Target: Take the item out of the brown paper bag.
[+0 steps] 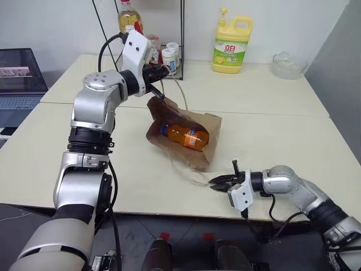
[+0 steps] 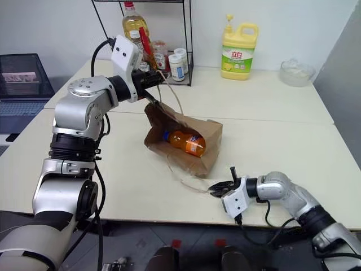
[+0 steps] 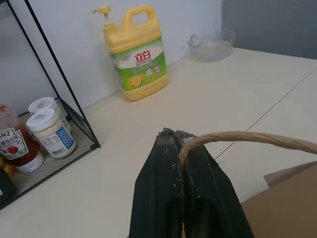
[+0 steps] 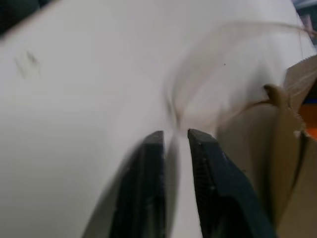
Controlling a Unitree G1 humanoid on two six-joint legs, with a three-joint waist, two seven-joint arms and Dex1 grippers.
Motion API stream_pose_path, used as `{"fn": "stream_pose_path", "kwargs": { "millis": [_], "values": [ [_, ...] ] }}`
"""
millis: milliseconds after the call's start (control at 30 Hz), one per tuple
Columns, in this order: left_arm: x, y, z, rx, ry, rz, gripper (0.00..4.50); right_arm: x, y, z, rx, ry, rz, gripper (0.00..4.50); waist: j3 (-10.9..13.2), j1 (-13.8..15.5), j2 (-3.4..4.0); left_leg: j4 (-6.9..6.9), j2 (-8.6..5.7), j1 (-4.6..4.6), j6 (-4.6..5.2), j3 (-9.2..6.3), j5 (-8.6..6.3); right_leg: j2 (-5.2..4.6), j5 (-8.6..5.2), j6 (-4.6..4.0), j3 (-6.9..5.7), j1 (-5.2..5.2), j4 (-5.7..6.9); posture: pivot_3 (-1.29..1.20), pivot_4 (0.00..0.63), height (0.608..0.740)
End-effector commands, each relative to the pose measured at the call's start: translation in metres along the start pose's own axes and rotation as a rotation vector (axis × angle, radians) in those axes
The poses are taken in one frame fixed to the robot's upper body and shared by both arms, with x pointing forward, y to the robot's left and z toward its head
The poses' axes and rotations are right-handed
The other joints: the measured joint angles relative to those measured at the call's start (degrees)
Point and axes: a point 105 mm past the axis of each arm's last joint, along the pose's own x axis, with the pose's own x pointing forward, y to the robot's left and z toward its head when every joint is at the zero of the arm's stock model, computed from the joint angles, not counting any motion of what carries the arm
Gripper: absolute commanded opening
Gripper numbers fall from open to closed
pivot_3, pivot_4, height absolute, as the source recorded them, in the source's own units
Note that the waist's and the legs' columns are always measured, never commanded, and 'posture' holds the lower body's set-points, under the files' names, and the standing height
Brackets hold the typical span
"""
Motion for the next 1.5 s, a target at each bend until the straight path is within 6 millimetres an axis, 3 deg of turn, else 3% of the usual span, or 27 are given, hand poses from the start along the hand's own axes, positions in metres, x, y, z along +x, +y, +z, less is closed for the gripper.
{"fn": "stream_pose_path", "kwargs": {
  "millis": [33, 167, 267, 467, 567, 800, 867, 1033, 1267, 1333, 1500],
  "values": [
    [-0.001, -0.002, 0.015, 0.029, -0.050, 0.001, 0.00, -0.009, 0.006, 0.021, 0.248, -0.059, 0.063, 2.04, 0.03, 0.00, 0.02, -0.05, 0.00, -0.04, 0.00, 0.00, 0.00, 0.00, 0.00, 0.00, 0.00, -0.03, -0.05, 0.00, 0.150, 0.740],
    [-0.001, -0.006, 0.013, 0.017, -0.052, -0.005, 0.00, -0.028, -0.019, 0.044, 0.436, -0.093, -0.022, 3.34, 0.07, -0.01, 0.08, -0.05, 0.03, -0.48, -0.01, -0.05, 0.01, 0.01, 0.02, 0.02, -0.06, -0.38, -0.07, 0.00, 0.150, 0.740],
    [0.000, -0.008, 0.010, 0.010, -0.049, -0.007, 0.00, -0.039, -0.060, 0.062, 0.552, -0.142, -0.202, 4.34, 0.09, -0.25, 0.06, 0.10, 0.07, -0.80, -0.02, -0.05, 0.02, 0.06, 0.05, 0.07, -0.04, -0.78, 0.12, 0.00, 0.150, 0.740],
    [0.003, -0.009, 0.009, 0.004, -0.051, -0.011, 0.00, -0.041, -0.138, 0.093, 0.640, -0.238, -0.538, 4.45, 0.12, -0.22, 0.07, 0.09, 0.18, -0.85, -0.02, -0.04, 0.01, 0.23, 0.04, 0.05, 0.01, -1.01, 0.35, 0.00, 0.150, 0.740],
    [0.004, -0.007, 0.015, 0.005, -0.060, -0.008, 0.00, -0.043, -0.155, 0.093, 0.611, -0.212, -0.620, 4.45, 0.13, 0.07, 0.06, 0.09, 0.17, -0.96, -0.01, -0.01, 0.01, 0.22, 0.04, 0.05, 0.04, -1.14, 0.35, 0.00, 0.150, 0.740],
    [-0.001, -0.015, 0.032, -0.004, -0.095, -0.052, 0.00, -0.052, -0.159, 0.068, 0.575, -0.117, -0.706, 4.45, 0.13, -0.02, 0.06, 0.17, 0.13, -1.47, 0.00, 0.02, 0.02, 0.19, 0.05, 0.05, 0.04, -1.74, 0.51, 0.00, 0.150, 0.740],
    [-0.004, -0.022, 0.037, -0.018, -0.101, -0.094, 0.00, -0.052, -0.160, 0.068, 0.561, -0.118, -0.702, 4.45, 0.13, -0.20, 0.07, 0.30, 0.15, -1.82, -0.03, 0.02, 0.04, 0.23, 0.05, 0.04, 0.08, -2.19, 0.79, 0.00, 0.150, 0.740],
    [-0.016, -0.040, 0.050, -0.036, -0.102, -0.202, 0.00, -0.047, -0.159, 0.074, 0.545, -0.143, -0.685, 4.45, 0.14, -0.52, 0.08, 0.28, 0.19, -1.82, -0.06, 0.04, 0.07, 0.28, 0.04, 0.04, 0.10, -2.21, 0.81, 0.00, 0.150, 0.740],
    [-0.024, -0.038, 0.056, -0.066, -0.093, -0.203, 0.00, -0.049, -0.152, 0.071, 0.516, -0.121, -0.675, 4.45, 0.14, -0.50, 0.09, 0.30, 0.19, -1.82, -0.02, 0.03, 0.04, 0.28, 0.04, 0.04, 0.10, -2.19, 0.81, 0.00, 0.150, 0.740],
    [-0.024, -0.037, 0.055, -0.067, -0.086, -0.198, 0.00, -0.048, -0.150, 0.078, 0.492, -0.135, -0.656, 4.45, 0.14, -0.47, 0.09, 0.31, 0.19, -1.82, -0.03, 0.03, 0.05, 0.28, 0.04, 0.04, 0.11, -2.19, 0.81, 0.00, 0.150, 0.740],
    [-0.023, -0.039, 0.055, -0.081, -0.086, -0.208, 0.00, -0.051, -0.143, 0.119, 0.488, -0.324, -0.576, 4.45, 0.14, -0.32, 0.09, 0.29, 0.21, -1.82, -0.04, 0.02, 0.05, 0.29, 0.04, 0.03, 0.09, -2.20, 0.81, 0.00, 0.150, 0.740]
  ]
}}
